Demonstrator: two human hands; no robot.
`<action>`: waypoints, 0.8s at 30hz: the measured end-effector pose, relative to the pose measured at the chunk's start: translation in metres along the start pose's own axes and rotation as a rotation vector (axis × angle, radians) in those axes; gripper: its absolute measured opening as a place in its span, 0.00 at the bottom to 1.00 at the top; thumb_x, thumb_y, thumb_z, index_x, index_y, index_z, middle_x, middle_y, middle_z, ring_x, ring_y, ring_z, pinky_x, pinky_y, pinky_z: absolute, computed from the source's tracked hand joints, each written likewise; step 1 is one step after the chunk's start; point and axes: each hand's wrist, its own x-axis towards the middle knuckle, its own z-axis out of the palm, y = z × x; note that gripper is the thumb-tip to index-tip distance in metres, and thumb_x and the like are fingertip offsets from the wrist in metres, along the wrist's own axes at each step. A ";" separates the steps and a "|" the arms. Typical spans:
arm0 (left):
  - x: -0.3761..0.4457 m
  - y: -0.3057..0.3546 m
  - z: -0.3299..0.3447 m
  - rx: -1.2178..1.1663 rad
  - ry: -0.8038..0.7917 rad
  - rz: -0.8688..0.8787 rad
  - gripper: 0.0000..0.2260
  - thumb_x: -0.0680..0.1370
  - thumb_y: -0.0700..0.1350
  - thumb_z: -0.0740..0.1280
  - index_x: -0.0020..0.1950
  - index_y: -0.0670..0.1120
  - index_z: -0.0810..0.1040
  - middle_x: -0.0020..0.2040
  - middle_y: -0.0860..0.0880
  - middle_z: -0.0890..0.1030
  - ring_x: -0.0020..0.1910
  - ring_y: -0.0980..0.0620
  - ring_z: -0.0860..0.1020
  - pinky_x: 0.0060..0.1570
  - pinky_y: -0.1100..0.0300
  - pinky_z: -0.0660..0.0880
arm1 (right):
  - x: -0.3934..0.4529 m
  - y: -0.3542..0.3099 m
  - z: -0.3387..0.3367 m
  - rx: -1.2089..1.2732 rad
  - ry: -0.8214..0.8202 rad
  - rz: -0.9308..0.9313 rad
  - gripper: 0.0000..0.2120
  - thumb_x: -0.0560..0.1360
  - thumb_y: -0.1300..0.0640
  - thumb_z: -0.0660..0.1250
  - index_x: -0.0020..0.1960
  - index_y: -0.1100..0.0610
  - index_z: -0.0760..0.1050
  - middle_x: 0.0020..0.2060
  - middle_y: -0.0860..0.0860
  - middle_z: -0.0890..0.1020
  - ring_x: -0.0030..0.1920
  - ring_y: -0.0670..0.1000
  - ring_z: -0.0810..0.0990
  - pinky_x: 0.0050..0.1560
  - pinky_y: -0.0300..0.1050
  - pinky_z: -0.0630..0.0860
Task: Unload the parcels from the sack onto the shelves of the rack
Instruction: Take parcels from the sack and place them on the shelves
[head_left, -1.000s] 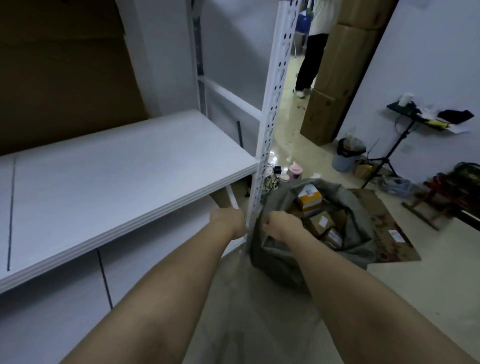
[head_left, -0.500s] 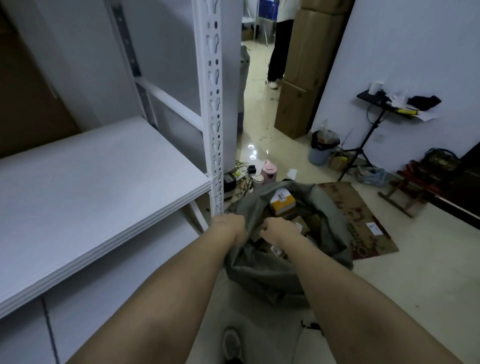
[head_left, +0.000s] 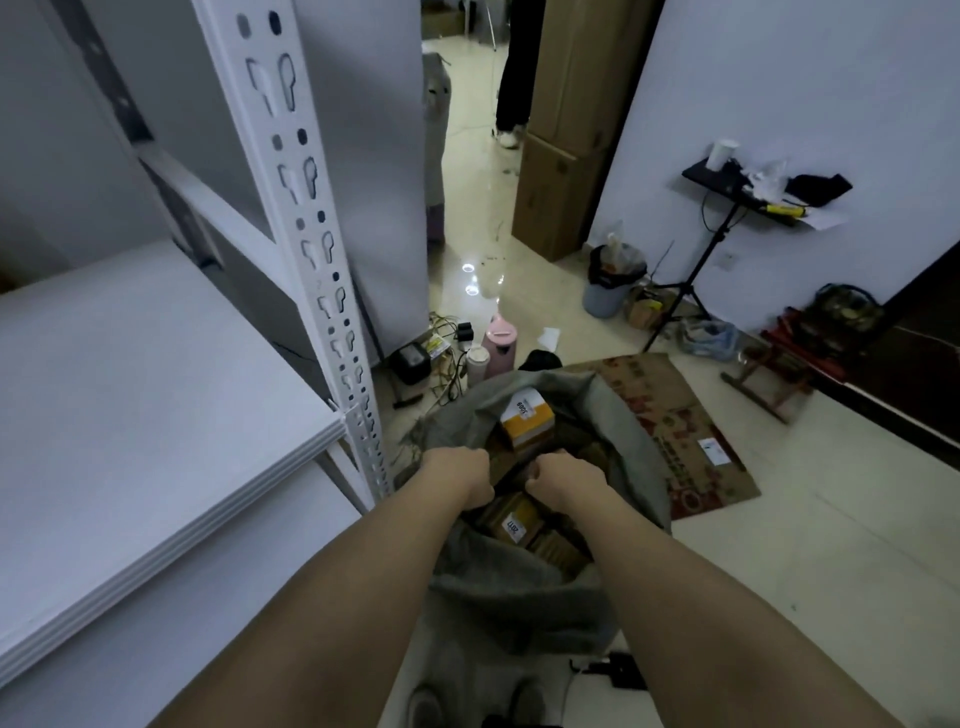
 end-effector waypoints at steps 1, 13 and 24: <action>0.006 0.001 -0.001 -0.003 0.000 -0.004 0.18 0.81 0.52 0.58 0.66 0.43 0.66 0.63 0.42 0.74 0.59 0.42 0.74 0.51 0.50 0.69 | 0.008 0.004 -0.001 0.001 -0.013 -0.006 0.15 0.80 0.50 0.56 0.61 0.55 0.73 0.57 0.54 0.77 0.54 0.56 0.76 0.57 0.51 0.74; 0.100 0.045 0.007 -0.232 -0.040 -0.178 0.17 0.80 0.51 0.59 0.65 0.43 0.68 0.63 0.43 0.74 0.59 0.44 0.74 0.54 0.52 0.70 | 0.109 0.080 -0.012 -0.097 -0.181 -0.070 0.21 0.81 0.50 0.55 0.72 0.56 0.65 0.68 0.55 0.72 0.67 0.58 0.70 0.67 0.52 0.67; 0.219 0.069 0.074 -0.519 -0.123 -0.253 0.21 0.80 0.53 0.58 0.68 0.42 0.66 0.69 0.40 0.67 0.64 0.41 0.71 0.61 0.50 0.70 | 0.227 0.129 0.039 0.110 -0.197 -0.005 0.21 0.81 0.52 0.54 0.71 0.60 0.59 0.69 0.59 0.66 0.67 0.60 0.69 0.62 0.51 0.67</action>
